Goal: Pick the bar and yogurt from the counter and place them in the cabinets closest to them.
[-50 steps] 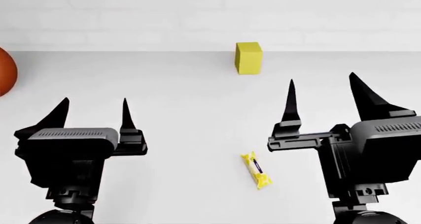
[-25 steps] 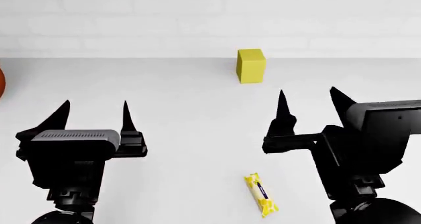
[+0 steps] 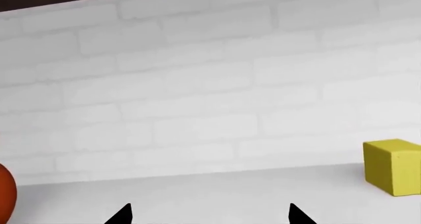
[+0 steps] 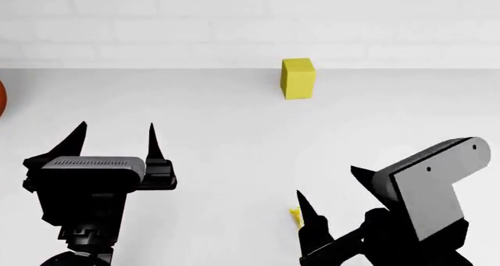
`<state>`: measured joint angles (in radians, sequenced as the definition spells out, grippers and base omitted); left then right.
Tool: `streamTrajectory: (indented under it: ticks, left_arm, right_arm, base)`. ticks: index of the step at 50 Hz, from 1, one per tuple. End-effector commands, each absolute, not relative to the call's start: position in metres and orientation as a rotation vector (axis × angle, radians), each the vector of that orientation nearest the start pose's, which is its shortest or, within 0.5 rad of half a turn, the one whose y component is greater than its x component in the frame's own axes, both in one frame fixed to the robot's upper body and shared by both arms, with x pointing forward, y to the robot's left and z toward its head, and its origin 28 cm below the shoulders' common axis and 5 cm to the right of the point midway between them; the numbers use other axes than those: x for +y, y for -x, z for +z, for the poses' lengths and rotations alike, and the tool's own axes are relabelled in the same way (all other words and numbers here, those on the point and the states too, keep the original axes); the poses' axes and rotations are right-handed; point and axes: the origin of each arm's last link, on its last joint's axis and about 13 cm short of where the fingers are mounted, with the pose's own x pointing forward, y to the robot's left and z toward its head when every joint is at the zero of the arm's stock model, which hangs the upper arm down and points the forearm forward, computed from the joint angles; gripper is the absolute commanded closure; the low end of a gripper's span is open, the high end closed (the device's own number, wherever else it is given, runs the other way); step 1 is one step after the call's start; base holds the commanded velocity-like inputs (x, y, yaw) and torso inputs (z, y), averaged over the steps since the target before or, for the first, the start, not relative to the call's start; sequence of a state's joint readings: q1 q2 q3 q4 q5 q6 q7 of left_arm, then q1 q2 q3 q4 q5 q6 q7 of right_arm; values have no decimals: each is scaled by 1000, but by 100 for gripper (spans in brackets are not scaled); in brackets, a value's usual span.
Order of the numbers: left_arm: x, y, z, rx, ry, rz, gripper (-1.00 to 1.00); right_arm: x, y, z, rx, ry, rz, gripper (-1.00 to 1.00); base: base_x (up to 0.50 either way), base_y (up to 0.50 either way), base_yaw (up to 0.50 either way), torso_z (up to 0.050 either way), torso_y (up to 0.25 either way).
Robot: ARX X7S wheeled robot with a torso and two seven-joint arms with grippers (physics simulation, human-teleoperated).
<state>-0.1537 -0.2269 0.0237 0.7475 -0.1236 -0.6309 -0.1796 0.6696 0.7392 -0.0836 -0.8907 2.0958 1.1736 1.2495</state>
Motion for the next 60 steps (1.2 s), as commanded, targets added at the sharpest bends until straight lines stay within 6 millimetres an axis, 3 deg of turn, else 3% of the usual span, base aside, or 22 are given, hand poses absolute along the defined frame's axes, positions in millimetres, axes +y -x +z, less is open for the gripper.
streamTrajectory:
  ticks: [1,20,56,57,60]
  left_arm:
    - [231,-205,153,-261,-114,71,-100]
    - [231,-207,148,-249,-106,63,-100]
    - [231,-206,144,-231,-118,56,-100]
    - [231,-206,144,-231,-117,55,-100]
    - [231,-207,144,-231,-119,55,-100]
  right_arm:
    - [-118,-134,233,490,186,387,-100]
    - [-112,-155,205,573,74,420,-100]
    - [-115,-157,171,670,71,406,-100]
    - [-115,-157,172,664,74,403,100]
    - [-115,-158,176,645,92,395,100]
  base:
    - [0,0,0,0,0]
    - [0,0,0,0,0]
    - [0,0,0,0,0]
    - [0,0,0,0,0]
    - [0,0,0,0,0]
